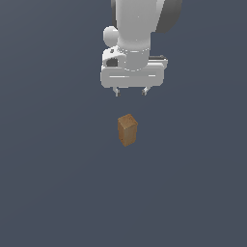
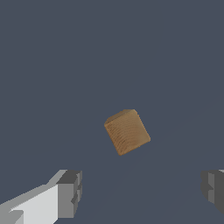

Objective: Pick up the object and move it to a goal position.

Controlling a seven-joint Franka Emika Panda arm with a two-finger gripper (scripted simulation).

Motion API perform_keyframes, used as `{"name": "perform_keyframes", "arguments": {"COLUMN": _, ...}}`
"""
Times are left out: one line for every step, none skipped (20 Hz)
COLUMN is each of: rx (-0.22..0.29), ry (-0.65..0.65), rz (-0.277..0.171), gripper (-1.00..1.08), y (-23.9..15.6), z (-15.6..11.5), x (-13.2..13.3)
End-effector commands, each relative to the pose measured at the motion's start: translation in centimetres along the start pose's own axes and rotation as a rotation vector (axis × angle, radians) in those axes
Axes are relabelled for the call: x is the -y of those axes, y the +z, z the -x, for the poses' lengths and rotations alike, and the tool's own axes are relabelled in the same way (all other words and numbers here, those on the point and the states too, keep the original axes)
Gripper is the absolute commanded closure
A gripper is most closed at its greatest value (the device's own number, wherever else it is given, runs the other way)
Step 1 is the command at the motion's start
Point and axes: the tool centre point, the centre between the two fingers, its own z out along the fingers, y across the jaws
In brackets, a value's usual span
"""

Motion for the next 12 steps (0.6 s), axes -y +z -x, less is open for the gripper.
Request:
{"name": "perform_keyframes", "arguments": {"rx": 0.0, "ry": 0.0, "rz": 0.0, "gripper": -0.92, "y": 0.0, "z": 0.0, "x": 0.0}}
{"name": "perform_keyframes", "arguments": {"rx": 0.0, "ry": 0.001, "rz": 0.0, "gripper": -0.92, "y": 0.0, "z": 0.0, "x": -0.1}}
{"name": "perform_keyframes", "arguments": {"rx": 0.001, "ry": 0.002, "rz": -0.001, "gripper": -0.92, "y": 0.0, "z": 0.0, "x": -0.2}}
{"name": "perform_keyframes", "arguments": {"rx": 0.003, "ry": 0.005, "rz": -0.003, "gripper": -0.92, "y": 0.0, "z": 0.0, "x": -0.5}}
{"name": "perform_keyframes", "arguments": {"rx": 0.005, "ry": 0.008, "rz": -0.005, "gripper": -0.92, "y": 0.0, "z": 0.0, "x": -0.8}}
{"name": "perform_keyframes", "arguments": {"rx": 0.008, "ry": 0.012, "rz": -0.008, "gripper": -0.92, "y": 0.0, "z": 0.0, "x": -1.2}}
{"name": "perform_keyframes", "arguments": {"rx": 0.011, "ry": 0.016, "rz": -0.01, "gripper": -0.92, "y": 0.0, "z": 0.0, "x": -1.6}}
{"name": "perform_keyframes", "arguments": {"rx": 0.012, "ry": 0.018, "rz": -0.012, "gripper": -0.92, "y": 0.0, "z": 0.0, "x": -1.9}}
{"name": "perform_keyframes", "arguments": {"rx": 0.013, "ry": 0.02, "rz": -0.013, "gripper": -0.92, "y": 0.0, "z": 0.0, "x": -2.1}}
{"name": "perform_keyframes", "arguments": {"rx": 0.014, "ry": 0.02, "rz": -0.014, "gripper": -0.92, "y": 0.0, "z": 0.0, "x": -2.2}}
{"name": "perform_keyframes", "arguments": {"rx": 0.014, "ry": 0.02, "rz": -0.014, "gripper": -0.92, "y": 0.0, "z": 0.0, "x": -2.2}}
{"name": "perform_keyframes", "arguments": {"rx": 0.014, "ry": 0.019, "rz": -0.014, "gripper": -0.92, "y": 0.0, "z": 0.0, "x": -2.1}}
